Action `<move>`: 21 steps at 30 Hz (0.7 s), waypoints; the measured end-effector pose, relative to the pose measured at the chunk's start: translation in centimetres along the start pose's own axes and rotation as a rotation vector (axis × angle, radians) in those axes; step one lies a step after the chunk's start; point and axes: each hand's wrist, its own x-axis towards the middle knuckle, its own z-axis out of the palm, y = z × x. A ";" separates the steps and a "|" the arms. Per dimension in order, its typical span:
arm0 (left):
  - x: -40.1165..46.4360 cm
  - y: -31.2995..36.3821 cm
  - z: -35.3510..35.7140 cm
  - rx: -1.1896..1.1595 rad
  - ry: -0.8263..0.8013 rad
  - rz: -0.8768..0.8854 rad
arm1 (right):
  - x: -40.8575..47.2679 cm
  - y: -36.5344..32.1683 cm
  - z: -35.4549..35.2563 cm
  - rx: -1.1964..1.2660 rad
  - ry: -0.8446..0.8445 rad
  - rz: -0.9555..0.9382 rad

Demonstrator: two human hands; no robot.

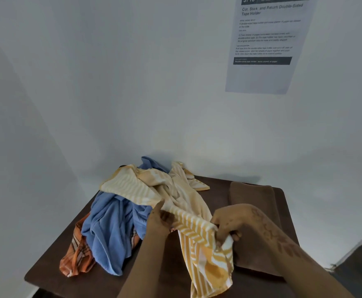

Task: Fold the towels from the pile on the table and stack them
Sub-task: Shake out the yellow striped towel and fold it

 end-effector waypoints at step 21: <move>0.7 -3.7 -2.4 0.176 0.099 -0.075 | 0.8 0.1 2.8 0.029 0.012 -0.047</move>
